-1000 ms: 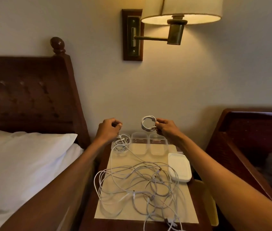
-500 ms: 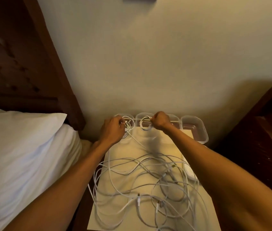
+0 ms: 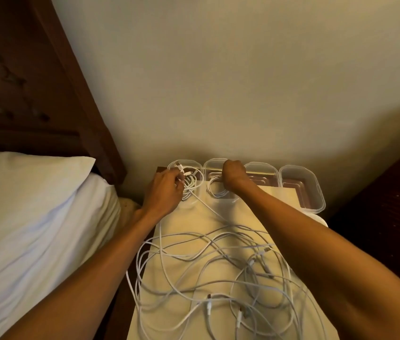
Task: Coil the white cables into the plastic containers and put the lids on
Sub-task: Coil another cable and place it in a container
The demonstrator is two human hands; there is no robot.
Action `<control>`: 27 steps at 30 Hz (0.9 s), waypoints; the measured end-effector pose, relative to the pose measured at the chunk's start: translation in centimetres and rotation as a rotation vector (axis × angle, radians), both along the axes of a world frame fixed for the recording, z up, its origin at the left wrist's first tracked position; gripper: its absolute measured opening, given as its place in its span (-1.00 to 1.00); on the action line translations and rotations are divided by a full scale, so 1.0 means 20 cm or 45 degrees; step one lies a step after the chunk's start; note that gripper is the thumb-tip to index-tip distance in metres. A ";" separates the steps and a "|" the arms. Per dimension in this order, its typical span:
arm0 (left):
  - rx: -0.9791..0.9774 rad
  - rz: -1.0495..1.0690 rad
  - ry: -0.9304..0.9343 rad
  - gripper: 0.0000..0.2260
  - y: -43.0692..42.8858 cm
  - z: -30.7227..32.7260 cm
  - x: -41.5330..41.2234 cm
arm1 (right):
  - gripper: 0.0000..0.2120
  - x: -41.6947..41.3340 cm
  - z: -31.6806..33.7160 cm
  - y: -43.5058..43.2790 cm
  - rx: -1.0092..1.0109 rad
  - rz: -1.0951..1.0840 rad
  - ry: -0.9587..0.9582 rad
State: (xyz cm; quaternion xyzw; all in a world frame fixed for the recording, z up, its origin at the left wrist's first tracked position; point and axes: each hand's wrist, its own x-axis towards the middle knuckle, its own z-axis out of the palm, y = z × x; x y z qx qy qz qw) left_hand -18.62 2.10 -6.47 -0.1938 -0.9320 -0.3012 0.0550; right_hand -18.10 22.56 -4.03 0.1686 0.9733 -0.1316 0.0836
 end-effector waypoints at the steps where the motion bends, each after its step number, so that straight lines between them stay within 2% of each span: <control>1: 0.011 -0.002 0.001 -0.86 0.00 0.00 0.00 | -0.70 0.00 -0.01 0.00 0.028 0.037 0.015; 8: 0.019 -0.097 -0.023 -0.86 0.01 0.02 0.02 | -0.75 0.05 -0.02 0.00 0.280 0.197 0.150; 11: -0.020 -0.132 -0.077 -0.80 0.02 0.05 0.04 | -0.70 0.10 -0.03 -0.02 0.246 0.189 0.389; 14: -0.109 -0.140 -0.088 -0.79 0.05 0.08 0.07 | -0.82 0.19 -0.04 -0.08 -0.131 0.257 0.627; 16: -0.060 -0.112 -0.059 -0.84 0.06 0.12 0.08 | -0.81 0.25 -0.04 -0.11 -0.384 0.324 0.474; 18: 0.033 -0.075 -0.032 -0.87 0.07 0.18 0.12 | -0.65 0.30 -0.03 -0.13 -0.503 0.317 0.261; 21: 0.232 -0.062 -0.020 -0.89 0.08 0.35 0.19 | -0.49 0.36 0.05 -0.15 -0.724 0.181 0.196; 24: 0.457 -0.031 0.009 -0.90 0.07 0.57 0.28 | -0.73 0.46 0.24 -0.14 -1.212 0.127 0.135; 27: 0.666 -0.006 0.009 -0.90 0.05 0.80 0.35 | -0.69 0.58 0.48 -0.12 -1.584 0.056 0.125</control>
